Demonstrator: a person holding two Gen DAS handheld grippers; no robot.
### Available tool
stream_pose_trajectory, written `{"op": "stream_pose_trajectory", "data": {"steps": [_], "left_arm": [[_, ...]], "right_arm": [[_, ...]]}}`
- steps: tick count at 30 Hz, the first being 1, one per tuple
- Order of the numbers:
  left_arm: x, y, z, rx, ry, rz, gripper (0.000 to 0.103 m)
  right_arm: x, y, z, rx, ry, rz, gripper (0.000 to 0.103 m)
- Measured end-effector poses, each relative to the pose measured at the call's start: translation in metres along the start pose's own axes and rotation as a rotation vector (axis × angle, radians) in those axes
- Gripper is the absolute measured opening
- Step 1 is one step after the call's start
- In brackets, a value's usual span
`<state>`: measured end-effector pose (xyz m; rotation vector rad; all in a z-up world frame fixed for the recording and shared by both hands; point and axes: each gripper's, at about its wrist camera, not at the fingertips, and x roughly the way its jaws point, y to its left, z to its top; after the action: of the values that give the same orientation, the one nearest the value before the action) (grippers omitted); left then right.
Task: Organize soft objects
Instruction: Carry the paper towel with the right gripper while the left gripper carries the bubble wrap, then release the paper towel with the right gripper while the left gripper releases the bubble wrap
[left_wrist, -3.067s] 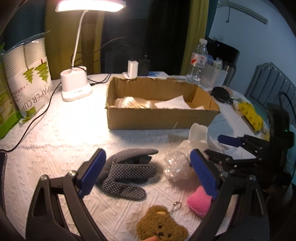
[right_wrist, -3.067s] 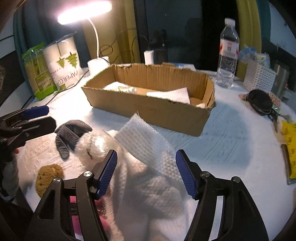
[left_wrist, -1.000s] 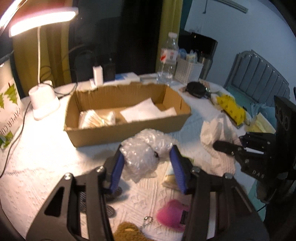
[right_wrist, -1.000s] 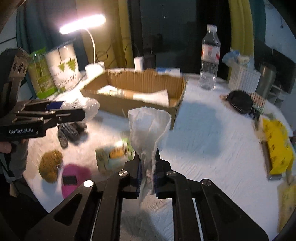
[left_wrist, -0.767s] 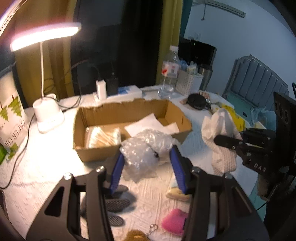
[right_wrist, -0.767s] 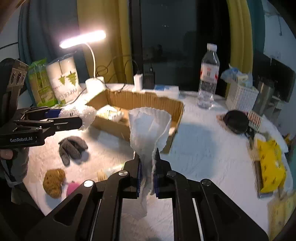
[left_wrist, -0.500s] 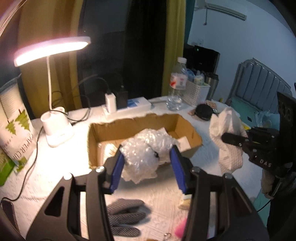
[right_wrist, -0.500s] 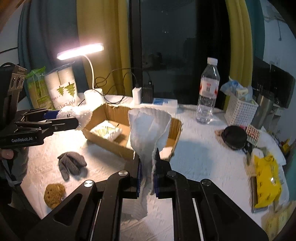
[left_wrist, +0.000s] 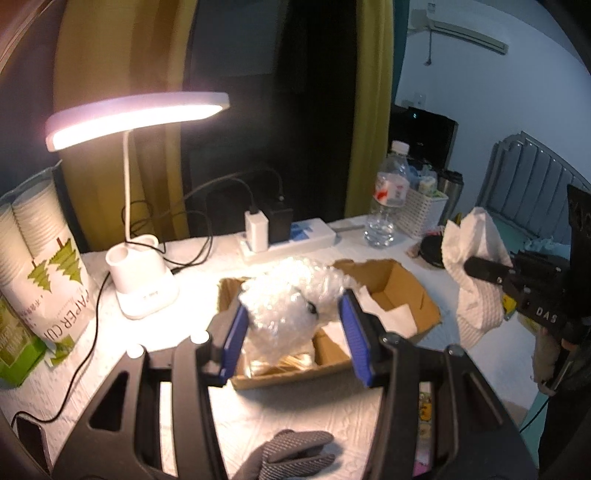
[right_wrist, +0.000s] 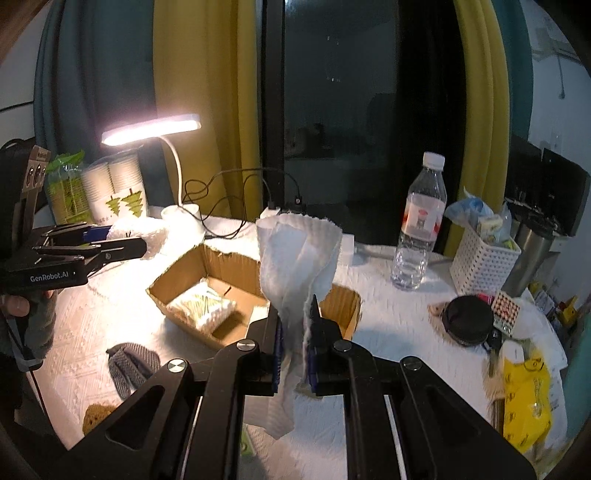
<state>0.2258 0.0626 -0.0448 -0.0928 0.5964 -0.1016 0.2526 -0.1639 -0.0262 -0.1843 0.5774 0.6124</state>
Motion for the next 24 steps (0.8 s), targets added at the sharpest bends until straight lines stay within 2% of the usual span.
{"op": "stream_pose_trajectory", "data": {"steps": [11,19,24], "left_arm": [[0.018,0.019,0.007,-0.012,-0.043,0.002,0.050],[0.059,0.031,-0.004,-0.032,0.024,0.024,0.050],[0.080,0.038,-0.013,-0.050,0.058,0.023,0.050]], "right_arm": [[0.027,-0.009,0.006,0.055,-0.019,-0.027,0.012],[0.066,-0.021,0.002,0.093,0.009,-0.040,0.012],[0.095,-0.024,-0.008,0.107,0.055,-0.028,0.012]]}}
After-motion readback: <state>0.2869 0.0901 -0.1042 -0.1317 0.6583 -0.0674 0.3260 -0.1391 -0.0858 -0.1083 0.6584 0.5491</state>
